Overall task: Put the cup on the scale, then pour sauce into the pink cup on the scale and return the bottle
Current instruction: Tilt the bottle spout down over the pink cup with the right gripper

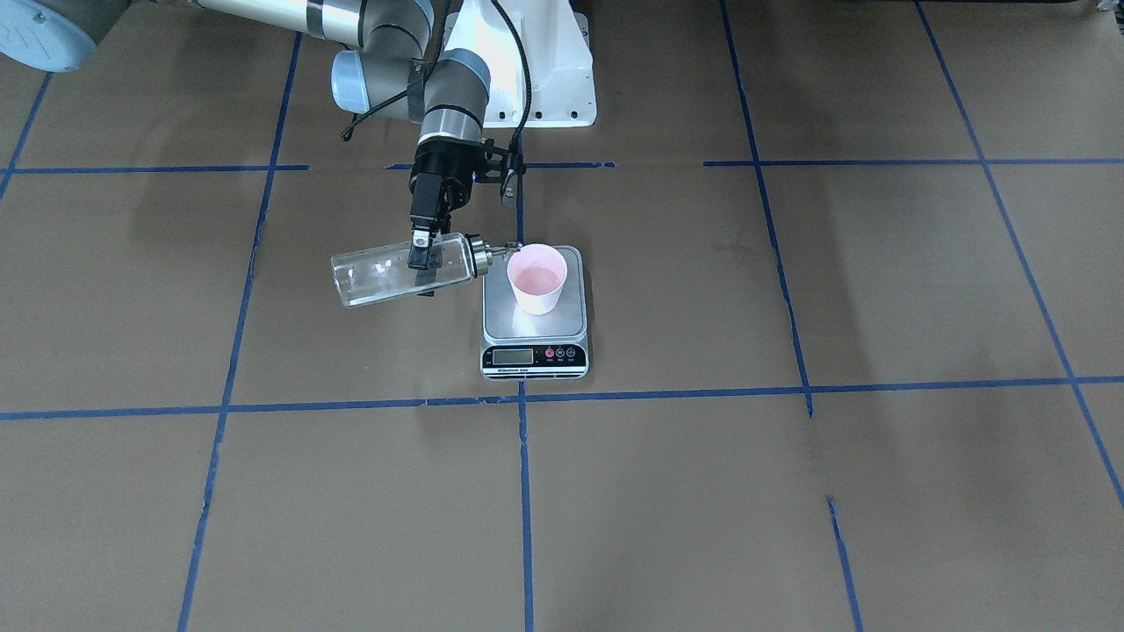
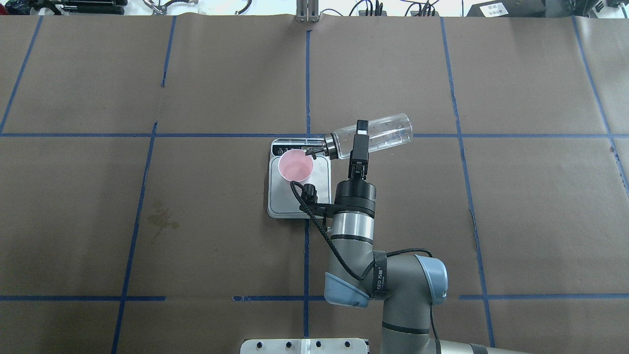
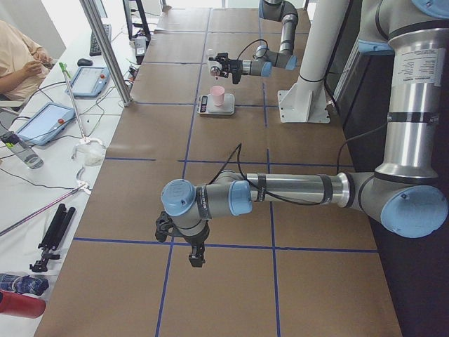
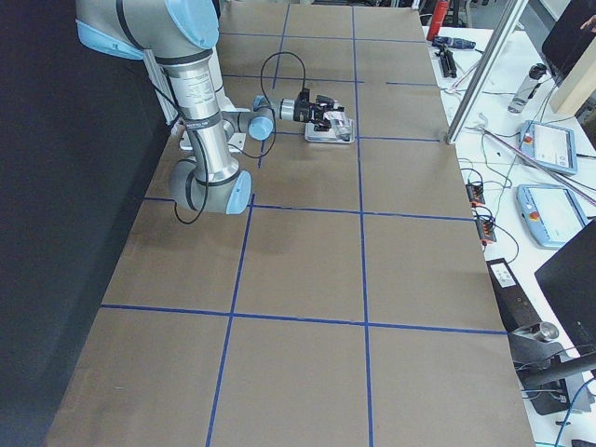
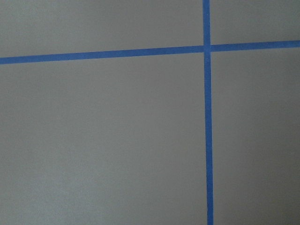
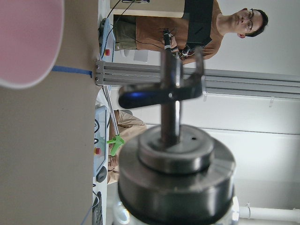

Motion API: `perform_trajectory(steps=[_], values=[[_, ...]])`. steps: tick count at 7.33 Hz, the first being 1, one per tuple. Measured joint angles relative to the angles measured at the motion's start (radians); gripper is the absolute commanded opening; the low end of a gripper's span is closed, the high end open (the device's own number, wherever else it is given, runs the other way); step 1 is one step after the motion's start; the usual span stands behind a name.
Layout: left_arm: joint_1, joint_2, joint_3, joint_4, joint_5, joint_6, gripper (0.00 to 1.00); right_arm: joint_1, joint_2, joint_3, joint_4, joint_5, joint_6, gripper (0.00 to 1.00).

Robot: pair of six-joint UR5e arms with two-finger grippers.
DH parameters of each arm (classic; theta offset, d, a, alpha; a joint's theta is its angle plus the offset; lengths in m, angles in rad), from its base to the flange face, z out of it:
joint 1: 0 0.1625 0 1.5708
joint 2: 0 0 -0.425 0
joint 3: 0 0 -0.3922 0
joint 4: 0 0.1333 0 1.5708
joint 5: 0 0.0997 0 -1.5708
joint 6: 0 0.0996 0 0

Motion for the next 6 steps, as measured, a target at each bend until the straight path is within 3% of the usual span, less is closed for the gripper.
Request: perform_trajectory(steps=[6], values=[[0.0, 0.0, 0.0, 0.002, -0.001, 0.0, 1.0, -0.011, 0.0, -0.045, 0.0, -0.086, -0.081, 0.0]])
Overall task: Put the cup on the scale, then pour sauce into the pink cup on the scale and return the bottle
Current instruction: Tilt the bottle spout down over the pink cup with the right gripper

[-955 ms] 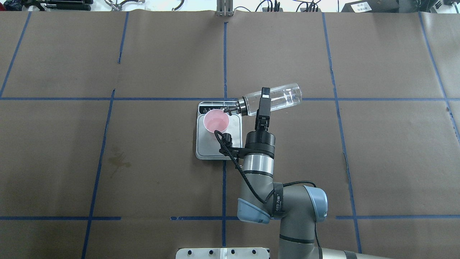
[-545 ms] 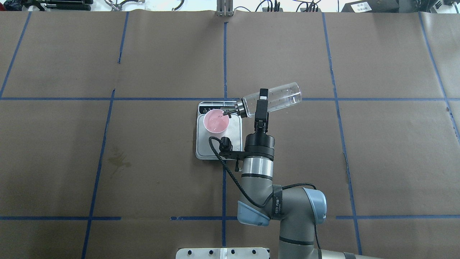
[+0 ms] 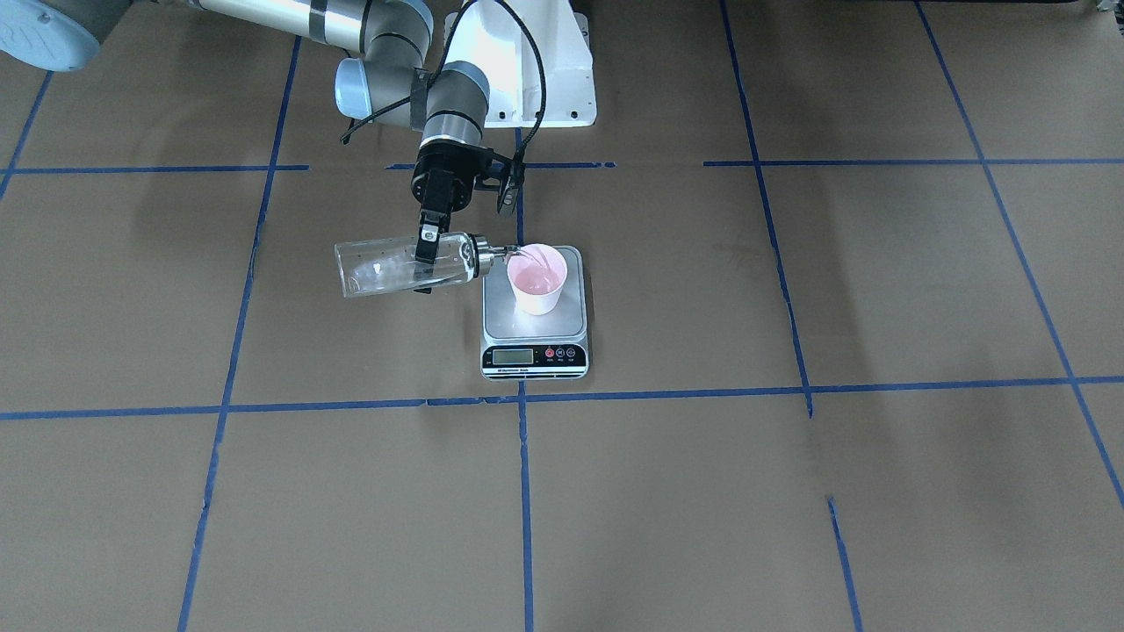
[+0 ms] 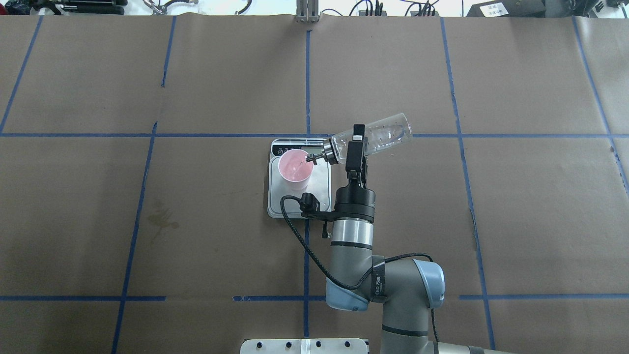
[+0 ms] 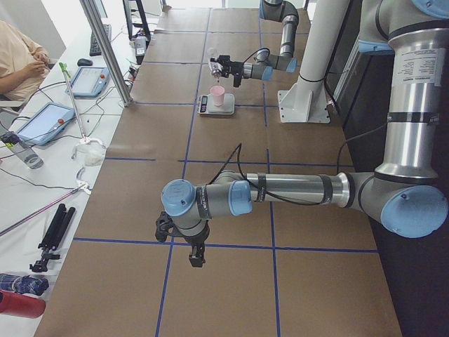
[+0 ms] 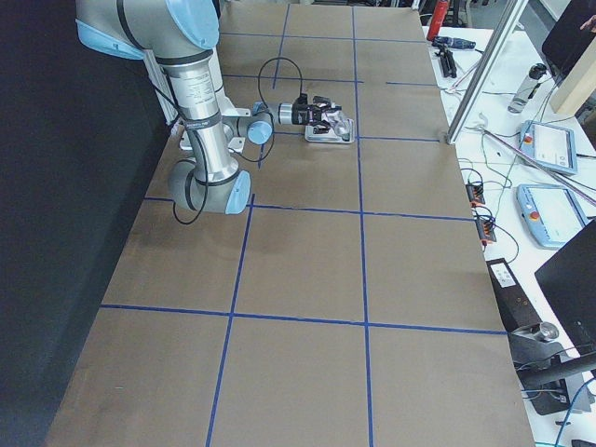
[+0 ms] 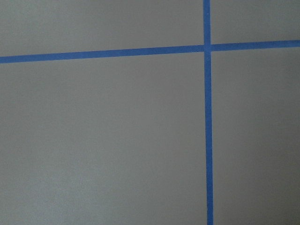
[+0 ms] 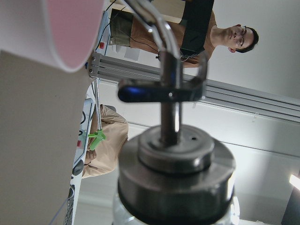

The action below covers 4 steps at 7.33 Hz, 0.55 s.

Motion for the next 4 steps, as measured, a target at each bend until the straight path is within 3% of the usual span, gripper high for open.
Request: perform_trajectory(steps=[4], values=[[0.0, 0.006, 0.0, 0.0, -0.001, 0.0, 1.0, 0.0, 0.001, -0.002, 0.0, -0.002, -0.002, 0.0]])
